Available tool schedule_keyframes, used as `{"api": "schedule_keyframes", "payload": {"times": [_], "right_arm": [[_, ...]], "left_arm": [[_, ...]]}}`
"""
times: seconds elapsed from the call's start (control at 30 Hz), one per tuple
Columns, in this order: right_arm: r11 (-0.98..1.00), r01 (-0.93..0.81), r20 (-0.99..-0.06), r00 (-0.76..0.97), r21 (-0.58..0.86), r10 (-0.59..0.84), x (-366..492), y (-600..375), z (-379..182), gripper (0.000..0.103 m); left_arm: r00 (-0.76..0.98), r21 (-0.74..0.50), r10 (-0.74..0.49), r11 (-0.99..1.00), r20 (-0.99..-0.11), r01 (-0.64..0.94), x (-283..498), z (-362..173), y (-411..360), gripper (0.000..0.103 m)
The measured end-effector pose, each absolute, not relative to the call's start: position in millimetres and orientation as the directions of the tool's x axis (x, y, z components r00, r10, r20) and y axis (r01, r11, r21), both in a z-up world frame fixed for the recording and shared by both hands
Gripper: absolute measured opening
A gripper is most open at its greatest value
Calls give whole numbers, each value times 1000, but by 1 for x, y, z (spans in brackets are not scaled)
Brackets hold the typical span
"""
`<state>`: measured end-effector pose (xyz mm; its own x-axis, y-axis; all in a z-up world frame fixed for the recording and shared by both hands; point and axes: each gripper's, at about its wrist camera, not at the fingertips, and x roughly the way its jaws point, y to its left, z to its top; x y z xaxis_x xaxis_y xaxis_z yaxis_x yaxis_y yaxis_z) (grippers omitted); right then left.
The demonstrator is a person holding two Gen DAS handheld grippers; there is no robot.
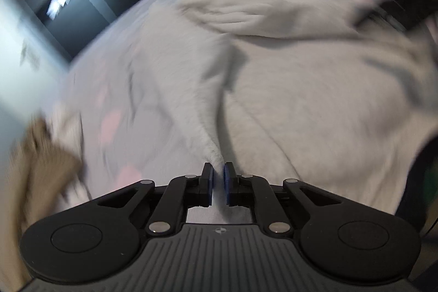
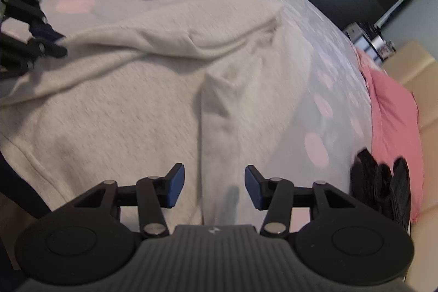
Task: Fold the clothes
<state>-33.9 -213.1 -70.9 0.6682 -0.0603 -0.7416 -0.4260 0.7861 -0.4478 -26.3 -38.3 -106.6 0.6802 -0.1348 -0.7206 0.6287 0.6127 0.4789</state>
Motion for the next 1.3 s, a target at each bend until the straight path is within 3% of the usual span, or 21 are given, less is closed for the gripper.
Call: {"api": "schedule_keyframes", "payload": {"times": [0.13, 0.3, 0.87, 1.2, 1.3], "right_arm": [[687, -508, -690, 724, -519, 14, -27, -191, -71, 52], [377, -616, -638, 766, -692, 79, -20, -163, -85, 51], [-182, -582, -608, 779, -792, 153, 30, -115, -138, 50], [-186, -583, -608, 785, -791, 121, 34, -111, -152, 14], [-152, -565, -582, 806, -811, 106, 34, -113, -145, 11]], "left_arm": [[689, 524, -145, 544, -711, 655, -32, -111, -45, 6], [671, 508, -155, 536, -725, 674, -28, -112, -44, 6], [585, 460, -148, 480, -797, 747, -11, -116, -46, 6], [547, 435, -130, 469, -827, 768, -2, -112, -47, 6], [563, 450, -138, 462, -815, 764, -4, -110, -47, 6]]}}
